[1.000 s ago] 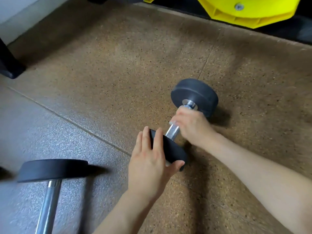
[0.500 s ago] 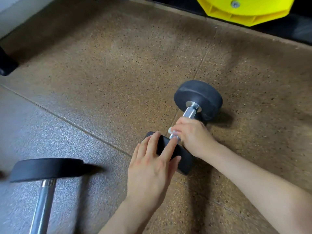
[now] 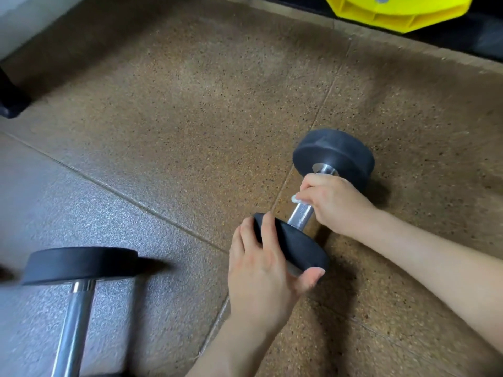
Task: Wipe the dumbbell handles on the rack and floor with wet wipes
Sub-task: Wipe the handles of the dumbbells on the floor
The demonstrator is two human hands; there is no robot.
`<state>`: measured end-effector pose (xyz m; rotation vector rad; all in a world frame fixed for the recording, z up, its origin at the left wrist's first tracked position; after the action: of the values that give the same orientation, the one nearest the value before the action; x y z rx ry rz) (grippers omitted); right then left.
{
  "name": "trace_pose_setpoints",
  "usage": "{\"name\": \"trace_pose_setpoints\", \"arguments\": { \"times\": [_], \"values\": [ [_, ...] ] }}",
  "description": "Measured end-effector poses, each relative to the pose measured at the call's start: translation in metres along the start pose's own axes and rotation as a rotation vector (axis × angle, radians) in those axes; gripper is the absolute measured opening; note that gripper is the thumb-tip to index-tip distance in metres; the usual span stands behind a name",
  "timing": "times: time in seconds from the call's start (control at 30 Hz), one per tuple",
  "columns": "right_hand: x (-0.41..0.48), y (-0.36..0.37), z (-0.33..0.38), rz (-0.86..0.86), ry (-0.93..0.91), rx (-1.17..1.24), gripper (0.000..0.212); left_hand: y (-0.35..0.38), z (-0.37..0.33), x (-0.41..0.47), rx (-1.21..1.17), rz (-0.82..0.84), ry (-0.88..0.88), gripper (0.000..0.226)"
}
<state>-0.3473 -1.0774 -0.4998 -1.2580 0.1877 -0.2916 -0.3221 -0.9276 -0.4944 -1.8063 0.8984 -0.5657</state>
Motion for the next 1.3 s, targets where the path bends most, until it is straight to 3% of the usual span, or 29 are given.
{"name": "trace_pose_setpoints", "arguments": {
  "times": [0.07, 0.2, 0.27, 0.33, 0.4, 0.5, 0.63, 0.8, 0.9, 1.0, 1.1, 1.23, 1.3],
  "values": [
    [0.0, -0.002, -0.009, 0.001, -0.002, -0.073, 0.021, 0.005, -0.003, -0.003, 0.002, 0.015, -0.008, 0.108],
    [-0.002, -0.018, -0.033, -0.215, 0.248, -0.119, 0.018, 0.012, -0.009, -0.008, 0.02, 0.061, -0.049, 0.104],
    [-0.012, -0.003, -0.015, -0.169, 0.207, -0.049, 0.02, 0.012, -0.011, -0.012, 0.015, 0.054, -0.045, 0.1],
    [-0.018, 0.003, -0.002, -0.1, 0.091, 0.005, 0.023, 0.008, -0.006, -0.01, -0.157, -0.001, -0.038, 0.086],
    [-0.01, -0.006, -0.023, -0.141, 0.127, -0.055, 0.02, 0.007, 0.005, -0.002, -0.443, 0.008, -0.092, 0.071],
    [-0.011, -0.014, -0.042, -0.207, 0.304, -0.103, 0.017, 0.015, 0.016, 0.006, -0.576, 0.076, -0.174, 0.086],
    [-0.027, 0.0, -0.005, -0.079, 0.086, -0.012, 0.02, 0.012, 0.006, 0.003, -0.439, 0.067, -0.125, 0.103],
    [-0.025, -0.018, -0.055, -0.204, 0.366, -0.12, 0.018, 0.021, 0.002, 0.007, -0.358, 0.179, -0.164, 0.122],
    [-0.048, -0.008, -0.031, -0.223, 0.289, -0.016, 0.019, 0.033, 0.012, 0.013, -0.505, 0.305, -0.296, 0.119],
    [-0.051, -0.016, -0.053, -0.276, 0.277, -0.026, 0.02, 0.043, 0.005, 0.005, -0.622, 0.402, -0.314, 0.121],
    [-0.062, -0.021, -0.063, -0.315, 0.407, -0.047, 0.011, 0.041, -0.008, 0.0, -0.483, 0.377, -0.266, 0.125],
    [-0.074, -0.011, -0.042, -0.187, 0.22, -0.073, 0.016, 0.039, -0.031, -0.009, -0.253, 0.36, -0.15, 0.132],
    [-0.07, -0.021, -0.058, -0.206, 0.25, -0.093, 0.013, 0.041, -0.035, -0.014, -0.332, 0.369, -0.149, 0.118]
  ]
}}
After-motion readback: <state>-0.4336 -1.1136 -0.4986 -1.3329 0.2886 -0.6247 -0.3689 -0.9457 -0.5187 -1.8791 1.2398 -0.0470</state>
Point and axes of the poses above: each hand's wrist, its own x-axis towards the middle knuckle, its own y-axis out of the palm, z = x × y, the point moved 9 cm from there along x, towards the middle knuckle, and after that the axes turned 2 degrees about -z, right-handed, at the moved point
